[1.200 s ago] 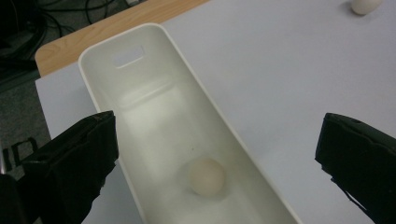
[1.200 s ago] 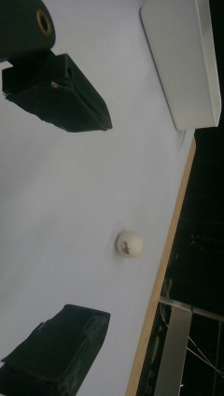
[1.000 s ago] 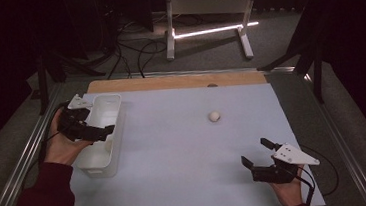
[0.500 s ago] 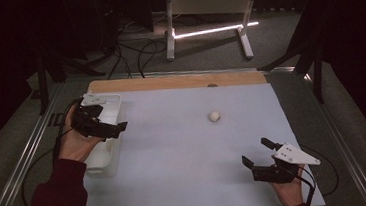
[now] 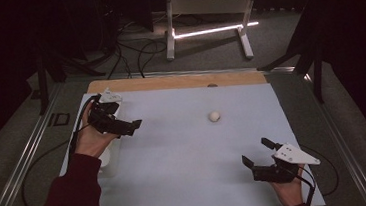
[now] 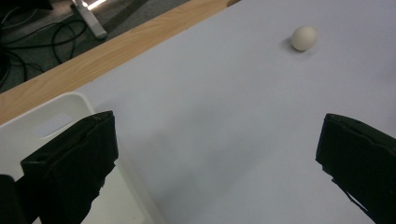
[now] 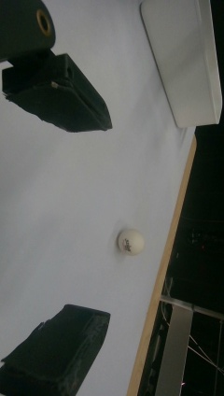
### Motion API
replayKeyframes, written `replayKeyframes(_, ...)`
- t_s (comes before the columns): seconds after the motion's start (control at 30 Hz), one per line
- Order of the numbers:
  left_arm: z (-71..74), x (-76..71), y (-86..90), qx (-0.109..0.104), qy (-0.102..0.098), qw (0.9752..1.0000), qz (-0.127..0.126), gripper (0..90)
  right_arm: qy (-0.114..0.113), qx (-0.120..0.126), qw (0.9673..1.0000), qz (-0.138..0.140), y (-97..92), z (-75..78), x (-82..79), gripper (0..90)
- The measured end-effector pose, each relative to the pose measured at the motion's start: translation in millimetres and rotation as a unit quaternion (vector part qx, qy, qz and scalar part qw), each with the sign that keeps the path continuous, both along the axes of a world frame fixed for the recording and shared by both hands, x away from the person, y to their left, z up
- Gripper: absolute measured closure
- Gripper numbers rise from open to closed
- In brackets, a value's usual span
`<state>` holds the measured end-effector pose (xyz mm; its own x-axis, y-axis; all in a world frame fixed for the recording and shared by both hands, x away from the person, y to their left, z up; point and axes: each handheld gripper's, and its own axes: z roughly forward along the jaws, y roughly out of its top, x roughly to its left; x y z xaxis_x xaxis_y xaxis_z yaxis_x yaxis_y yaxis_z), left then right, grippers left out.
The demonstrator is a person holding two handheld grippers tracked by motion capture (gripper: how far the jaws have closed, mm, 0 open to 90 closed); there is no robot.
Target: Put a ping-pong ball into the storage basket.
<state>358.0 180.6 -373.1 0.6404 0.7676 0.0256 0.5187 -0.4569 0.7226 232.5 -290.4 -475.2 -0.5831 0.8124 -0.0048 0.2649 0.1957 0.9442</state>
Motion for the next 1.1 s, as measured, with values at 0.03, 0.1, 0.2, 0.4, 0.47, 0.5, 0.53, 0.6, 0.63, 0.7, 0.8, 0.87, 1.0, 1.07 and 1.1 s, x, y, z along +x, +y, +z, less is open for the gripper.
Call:
replayKeyframes(0.03, -0.1, 0.4, -2.0, 0.000, -0.001, 1.0000, -0.002, 0.0, 0.000, 0.000, 1.0000, 0.000, -0.1, 0.3, -0.1, 7.2)
replayKeyframes(0.1, -0.5, 1.6, -5.4, -0.003, -0.001, 1.0000, -0.003, 0.0, -0.001, -0.001, 1.0000, 0.000, 0.0, 0.5, -0.1, 7.2)
replayKeyframes(0.2, -1.0, 4.3, -8.5, -0.008, 0.000, 1.0000, -0.003, 0.0, -0.001, -0.002, 1.0000, -0.001, -0.3, 0.5, 0.3, 7.2)
replayKeyframes(0.4, -2.6, 6.6, -15.8, -0.007, 0.000, 0.9999, -0.011, 0.0, 0.000, -0.001, 1.0000, -0.001, 0.9, -0.2, 0.2, 7.2)
replayKeyframes(0.47, -3.0, 7.5, -17.7, -0.008, -0.001, 0.9999, -0.014, 0.0, -0.001, -0.002, 1.0000, -0.001, 1.1, -0.2, 0.3, 7.2)
replayKeyframes(0.5, -3.2, 7.9, -18.6, -0.009, 0.000, 0.9999, -0.014, 0.0, 0.000, -0.001, 1.0000, -0.001, 0.9, -0.1, 0.2, 7.2)
replayKeyframes(0.53, -3.5, 8.4, -19.5, -0.009, 0.001, 0.9998, -0.016, 0.0, 0.000, -0.001, 1.0000, -0.001, 0.8, -0.1, 0.0, 7.2)
replayKeyframes(0.6, -3.9, 9.1, -21.7, -0.008, 0.001, 0.9998, -0.016, 0.0, 0.000, -0.001, 1.0000, -0.001, 0.6, -0.3, -0.5, 7.2)
replayKeyframes(0.63, -3.8, 9.4, -22.5, -0.007, 0.001, 0.9998, -0.017, 0.0, 0.000, -0.001, 1.0000, -0.002, 0.6, -0.3, -0.5, 7.2)
replayKeyframes(0.7, -3.6, 9.8, -24.4, -0.008, 0.001, 0.9998, -0.020, 0.0, -0.001, 0.000, 1.0000, -0.002, 0.2, 0.0, -0.6, 7.2)
replayKeyframes(0.8, -3.7, 10.8, -27.7, -0.006, 0.001, 0.9997, -0.024, 0.0, -0.002, -0.001, 1.0000, -0.001, -0.3, 0.3, -0.4, 7.2)
replayKeyframes(0.87, -3.8, 11.0, -29.8, -0.008, 0.000, 0.9996, -0.027, 0.0, 0.000, 0.000, 1.0000, -0.003, -0.3, 0.1, -1.0, 7.2)
replayKeyframes(1.0, -4.5, 11.5, -33.5, -0.006, 0.001, 0.9995, -0.032, 0.0, -0.002, -0.002, 1.0000, -0.001, 0.1, 0.2, -1.2, 7.2)
replayKeyframes(1.07, -5.2, 12.1, -35.0, -0.009, 0.003, 0.9994, -0.034, 0.0, -0.001, -0.002, 1.0000, -0.001, 0.3, 0.2, -1.2, 7.2)
replayKeyframes(1.1, -5.6, 12.3, -35.7, -0.007, 0.003, 0.9994, -0.034, 0.0, -0.001, -0.001, 1.0000, -0.001, 0.4, 0.0, -1.2, 7.2)
